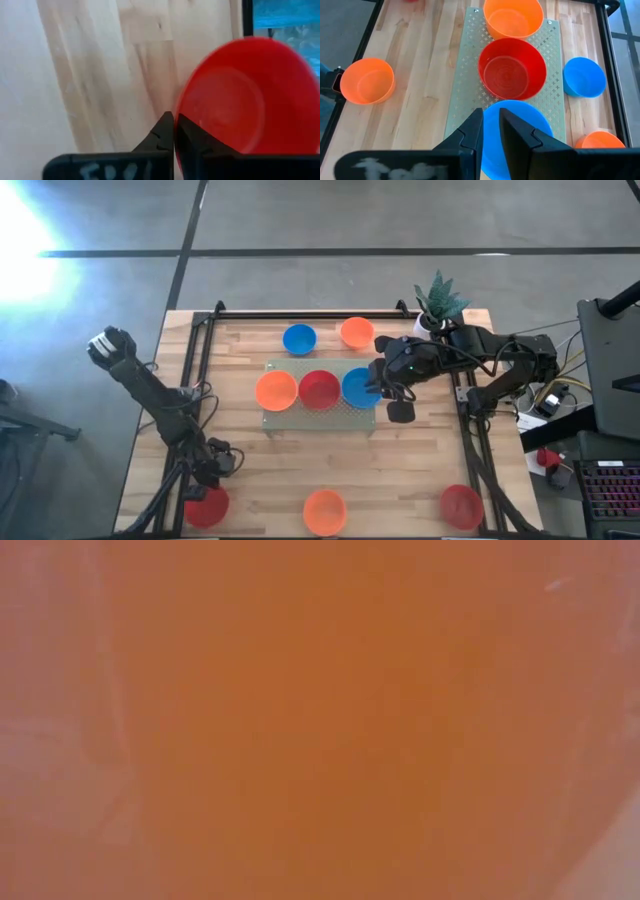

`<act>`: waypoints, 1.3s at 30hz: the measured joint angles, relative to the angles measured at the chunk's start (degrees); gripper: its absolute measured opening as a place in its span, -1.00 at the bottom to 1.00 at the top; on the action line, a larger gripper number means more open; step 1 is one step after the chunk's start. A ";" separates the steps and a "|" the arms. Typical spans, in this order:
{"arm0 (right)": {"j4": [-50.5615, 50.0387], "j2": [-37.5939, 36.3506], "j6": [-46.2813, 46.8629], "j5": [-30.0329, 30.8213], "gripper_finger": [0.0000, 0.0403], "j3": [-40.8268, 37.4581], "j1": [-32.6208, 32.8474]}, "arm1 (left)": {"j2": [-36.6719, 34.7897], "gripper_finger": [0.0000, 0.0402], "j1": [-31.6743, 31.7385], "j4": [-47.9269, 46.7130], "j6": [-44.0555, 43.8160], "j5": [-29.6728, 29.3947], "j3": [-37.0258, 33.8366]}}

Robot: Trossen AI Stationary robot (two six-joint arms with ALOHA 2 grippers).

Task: Pick & Place Mini bowls
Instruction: Stack the left red bowl on top of the other red bowl on the shelf

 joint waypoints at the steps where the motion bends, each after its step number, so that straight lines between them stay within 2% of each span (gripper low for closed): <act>1: 0.00 0.00 0.00 0.00 -0.72 0.00 0.00 | 0.00 -0.97 0.01 0.13 -0.04 0.10 0.00; 7: 0.00 0.00 -0.09 0.02 -0.72 0.00 0.00 | -0.55 -0.99 0.38 2.21 -1.18 0.29 0.76; 14: 0.12 0.00 -0.02 0.02 -0.72 0.00 0.00 | -4.03 -0.99 1.94 2.18 -4.39 -1.73 6.16; 21: 0.61 0.00 -0.05 0.02 -0.72 0.00 0.00 | -9.54 -1.00 5.31 1.61 -4.28 -14.41 9.87; 25: 2.09 0.00 -0.13 0.02 -0.72 0.00 0.00 | -13.19 -1.00 9.02 -2.26 -6.89 -18.98 11.35; 29: 3.30 0.00 -0.15 0.02 -0.72 0.00 0.00 | -15.87 -1.00 14.01 -8.29 -9.51 -19.75 14.17; 39: 3.30 0.00 -0.17 0.00 -0.72 0.00 0.00 | -18.33 -1.00 24.71 -24.76 -3.69 -24.37 28.60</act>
